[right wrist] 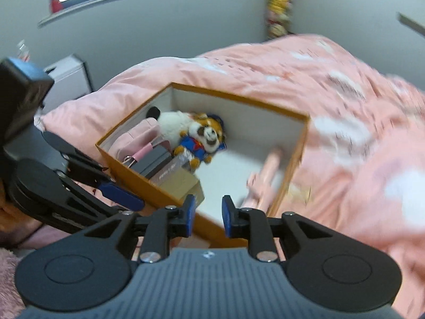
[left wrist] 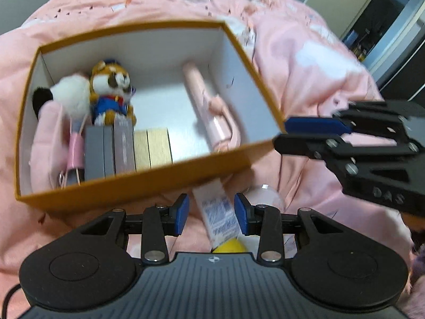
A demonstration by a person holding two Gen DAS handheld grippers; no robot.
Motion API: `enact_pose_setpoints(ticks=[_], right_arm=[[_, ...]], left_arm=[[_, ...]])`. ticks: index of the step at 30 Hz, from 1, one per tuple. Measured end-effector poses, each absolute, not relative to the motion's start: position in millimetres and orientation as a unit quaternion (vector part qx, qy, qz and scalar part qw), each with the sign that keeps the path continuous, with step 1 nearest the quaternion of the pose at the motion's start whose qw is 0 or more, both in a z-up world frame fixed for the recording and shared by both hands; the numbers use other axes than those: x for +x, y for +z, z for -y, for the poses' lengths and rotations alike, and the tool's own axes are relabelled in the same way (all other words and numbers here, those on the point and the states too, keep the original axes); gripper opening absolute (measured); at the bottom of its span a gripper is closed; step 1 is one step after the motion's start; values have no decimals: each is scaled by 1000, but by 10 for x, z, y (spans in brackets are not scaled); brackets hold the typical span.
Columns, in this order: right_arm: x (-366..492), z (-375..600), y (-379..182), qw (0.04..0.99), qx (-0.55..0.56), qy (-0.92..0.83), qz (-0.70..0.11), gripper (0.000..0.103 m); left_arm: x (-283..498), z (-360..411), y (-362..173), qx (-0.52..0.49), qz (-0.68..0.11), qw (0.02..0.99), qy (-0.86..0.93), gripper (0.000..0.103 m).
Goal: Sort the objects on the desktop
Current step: 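Move both tools toward the yellow tape measure and white charger beside the box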
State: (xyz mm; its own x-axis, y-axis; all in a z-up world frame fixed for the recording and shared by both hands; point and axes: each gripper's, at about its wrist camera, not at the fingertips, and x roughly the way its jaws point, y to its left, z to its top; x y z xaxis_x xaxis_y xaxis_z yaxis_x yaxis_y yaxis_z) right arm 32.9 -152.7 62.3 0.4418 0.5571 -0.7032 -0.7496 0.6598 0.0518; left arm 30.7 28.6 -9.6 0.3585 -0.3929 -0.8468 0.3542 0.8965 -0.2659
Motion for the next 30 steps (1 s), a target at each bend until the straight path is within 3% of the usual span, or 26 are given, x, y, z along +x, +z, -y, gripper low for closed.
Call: enact_pose_setpoints(ticks=[7,13,30], right_arm=[[18,1654,243,840,-131,312,-423,32],[-128,1789,-35,825,-138,296,-460,32],[-257,1902,-243,798,-148,318,-491,40]], left_arm=[[132,-167,-298,5,-552,799,-240,42],[1,-60,-378,52,-585,765,-263,42],[-330,191,-529,163,-597,733,-283,42]])
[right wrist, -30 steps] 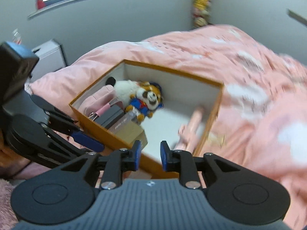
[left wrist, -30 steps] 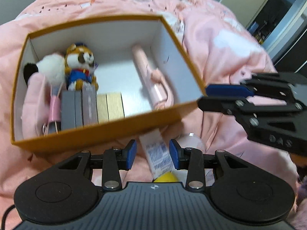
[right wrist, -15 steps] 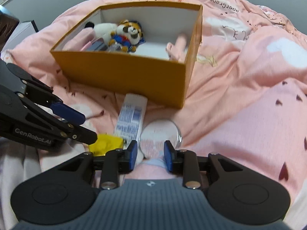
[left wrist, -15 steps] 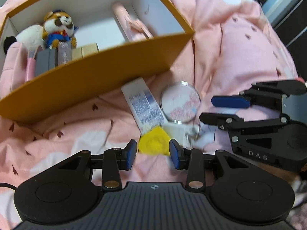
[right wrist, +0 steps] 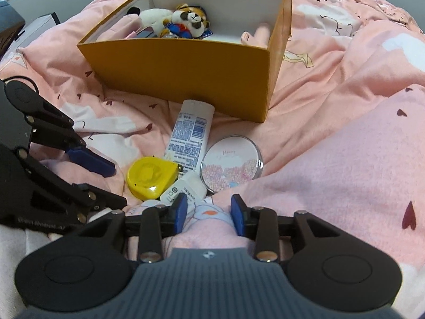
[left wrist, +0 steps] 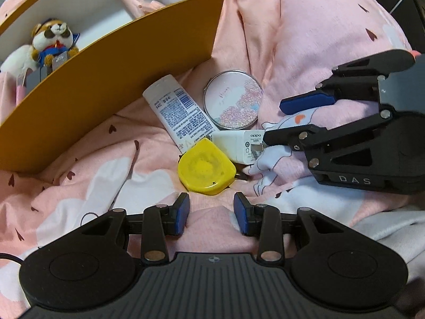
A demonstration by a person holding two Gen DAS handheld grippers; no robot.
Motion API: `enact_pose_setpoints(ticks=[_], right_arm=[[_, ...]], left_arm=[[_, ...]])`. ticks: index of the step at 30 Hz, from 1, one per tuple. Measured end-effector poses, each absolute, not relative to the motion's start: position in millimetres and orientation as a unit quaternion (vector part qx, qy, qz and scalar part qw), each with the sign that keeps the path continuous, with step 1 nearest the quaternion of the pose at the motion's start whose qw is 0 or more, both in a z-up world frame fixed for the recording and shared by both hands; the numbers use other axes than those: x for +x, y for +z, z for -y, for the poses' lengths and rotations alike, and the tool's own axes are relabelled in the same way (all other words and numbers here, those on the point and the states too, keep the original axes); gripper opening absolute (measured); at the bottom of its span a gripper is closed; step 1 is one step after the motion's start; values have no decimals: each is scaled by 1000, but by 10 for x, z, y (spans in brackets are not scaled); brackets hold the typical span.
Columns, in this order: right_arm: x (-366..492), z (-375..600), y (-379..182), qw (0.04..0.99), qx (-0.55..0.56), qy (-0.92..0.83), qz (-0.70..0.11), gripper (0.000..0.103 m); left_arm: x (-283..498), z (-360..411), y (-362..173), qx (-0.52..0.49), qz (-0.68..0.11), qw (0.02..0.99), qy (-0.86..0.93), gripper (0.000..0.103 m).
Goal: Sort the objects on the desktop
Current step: 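Move both tools toward the yellow tape measure and white charger beside the box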
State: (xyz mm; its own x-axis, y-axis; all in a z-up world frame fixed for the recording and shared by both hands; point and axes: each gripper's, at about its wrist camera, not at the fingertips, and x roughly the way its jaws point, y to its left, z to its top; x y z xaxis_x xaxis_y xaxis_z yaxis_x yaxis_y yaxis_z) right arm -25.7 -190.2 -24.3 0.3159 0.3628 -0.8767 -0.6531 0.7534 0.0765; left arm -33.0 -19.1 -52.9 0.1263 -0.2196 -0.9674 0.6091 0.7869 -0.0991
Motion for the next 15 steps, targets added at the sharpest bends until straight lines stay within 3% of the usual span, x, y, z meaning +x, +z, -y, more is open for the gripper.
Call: enact_pose_setpoints(ticks=[10,15], right_arm=[[-64,1953,-205,805,-83,308,-501,40],[-42,1827,-278,784,-106,326,-517,58]], left_arm=[[-162,3,-472,115,-595,748,-271,48],[-81,-76,-454,91,-593,756,-263,49]])
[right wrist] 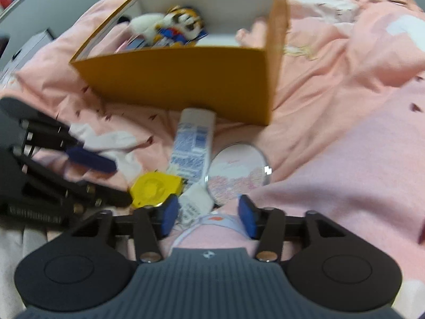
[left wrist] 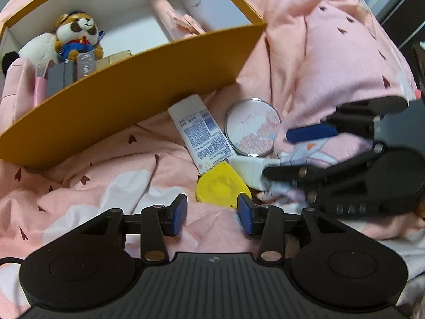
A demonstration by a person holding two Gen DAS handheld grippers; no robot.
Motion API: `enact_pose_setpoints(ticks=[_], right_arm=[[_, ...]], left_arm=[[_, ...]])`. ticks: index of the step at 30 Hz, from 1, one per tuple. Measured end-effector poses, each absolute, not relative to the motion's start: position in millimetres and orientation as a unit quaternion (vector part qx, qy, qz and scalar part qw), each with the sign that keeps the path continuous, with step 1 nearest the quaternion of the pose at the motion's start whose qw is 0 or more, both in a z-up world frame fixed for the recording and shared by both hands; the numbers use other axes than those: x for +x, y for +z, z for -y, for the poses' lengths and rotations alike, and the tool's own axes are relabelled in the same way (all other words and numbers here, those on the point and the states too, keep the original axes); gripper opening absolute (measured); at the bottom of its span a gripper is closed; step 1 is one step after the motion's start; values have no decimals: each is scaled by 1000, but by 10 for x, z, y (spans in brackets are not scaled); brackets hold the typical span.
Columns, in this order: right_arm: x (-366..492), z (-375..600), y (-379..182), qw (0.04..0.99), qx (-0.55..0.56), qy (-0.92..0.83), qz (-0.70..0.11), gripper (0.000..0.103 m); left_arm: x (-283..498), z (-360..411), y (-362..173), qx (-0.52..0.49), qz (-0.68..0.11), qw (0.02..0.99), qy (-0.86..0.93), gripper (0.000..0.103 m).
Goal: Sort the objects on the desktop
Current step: 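Move both tools toward the yellow tape measure and white charger beside the box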
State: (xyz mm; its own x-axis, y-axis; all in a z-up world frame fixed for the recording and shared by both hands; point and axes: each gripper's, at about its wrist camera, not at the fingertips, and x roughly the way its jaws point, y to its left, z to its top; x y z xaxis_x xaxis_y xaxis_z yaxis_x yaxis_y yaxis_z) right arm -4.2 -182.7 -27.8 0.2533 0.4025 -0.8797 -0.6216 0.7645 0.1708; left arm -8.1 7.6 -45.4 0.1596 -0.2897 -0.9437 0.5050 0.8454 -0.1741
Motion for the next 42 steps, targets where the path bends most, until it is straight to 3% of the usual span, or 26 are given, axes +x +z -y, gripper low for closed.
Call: enact_pose_setpoints(ticks=[6,13,17,30,42], right_arm=[[3,1726,-376,765,-127,338,-534,66],[38,1609,-483,739,-139,360,-553,68],[56,1617,-509,741,-121,358,-555,47],[193,1755,-267,777,-62,347,-521,43],[302,1848,-356,770,-46,330,-545,47]], left_arm=[[6,-146,-475,79,-589,766,-246,50],[66,-203,-556,41,-605,758,-240,50],[57,-207,-576,39,-606,758,-238,50],[68,-240,-603,22,-609,757,-234,51],[109,-162,-842,-5,-636,736,-231,66]])
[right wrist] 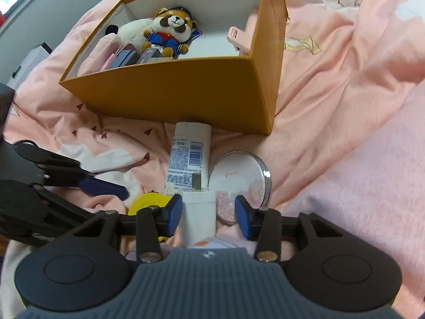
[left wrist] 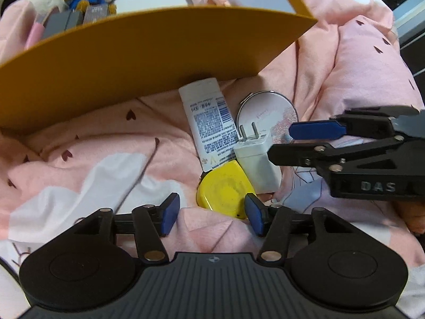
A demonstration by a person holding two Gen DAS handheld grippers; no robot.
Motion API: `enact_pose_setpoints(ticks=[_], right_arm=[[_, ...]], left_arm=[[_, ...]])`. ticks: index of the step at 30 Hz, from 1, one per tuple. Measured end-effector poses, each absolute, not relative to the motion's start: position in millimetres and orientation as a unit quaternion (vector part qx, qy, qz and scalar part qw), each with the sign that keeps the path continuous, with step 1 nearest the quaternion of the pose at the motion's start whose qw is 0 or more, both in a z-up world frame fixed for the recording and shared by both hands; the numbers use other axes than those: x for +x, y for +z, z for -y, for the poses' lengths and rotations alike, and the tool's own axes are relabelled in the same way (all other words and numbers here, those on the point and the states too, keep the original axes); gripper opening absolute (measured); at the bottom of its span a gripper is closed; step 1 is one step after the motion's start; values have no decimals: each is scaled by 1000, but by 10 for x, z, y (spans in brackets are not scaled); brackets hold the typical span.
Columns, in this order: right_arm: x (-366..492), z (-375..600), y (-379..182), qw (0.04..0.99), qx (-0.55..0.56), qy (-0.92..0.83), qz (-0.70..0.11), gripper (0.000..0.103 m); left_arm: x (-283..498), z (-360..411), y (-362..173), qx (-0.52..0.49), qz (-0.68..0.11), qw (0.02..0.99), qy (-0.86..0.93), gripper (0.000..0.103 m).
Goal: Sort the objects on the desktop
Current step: 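Move both tools toward the yellow tape measure and white charger beside the box, then grasp the yellow tape measure with the left tool while the right tool grasps the white charger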
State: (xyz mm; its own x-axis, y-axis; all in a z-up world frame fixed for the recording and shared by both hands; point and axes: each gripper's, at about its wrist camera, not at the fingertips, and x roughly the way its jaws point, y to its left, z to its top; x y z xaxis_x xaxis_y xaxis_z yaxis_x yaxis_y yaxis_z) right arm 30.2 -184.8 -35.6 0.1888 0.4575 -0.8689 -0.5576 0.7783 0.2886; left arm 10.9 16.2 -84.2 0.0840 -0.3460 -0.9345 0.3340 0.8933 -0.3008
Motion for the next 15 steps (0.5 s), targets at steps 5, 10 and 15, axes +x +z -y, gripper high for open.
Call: enact_pose_setpoints(ticks=[5,10,15], right_arm=[[290,1879,-388,763,-35,328,-556,48],[287,1852,-444,758,-39,326,-564,46],[343,1871,-524,743,-11,338,-578,44]], left_arm=[[159,-222,-987,-54,-651,722,-228,74],[176,-185,-1061,-60,-653,720,-226,75],[165,-177,-1072,-68,-651,720,-231,61]])
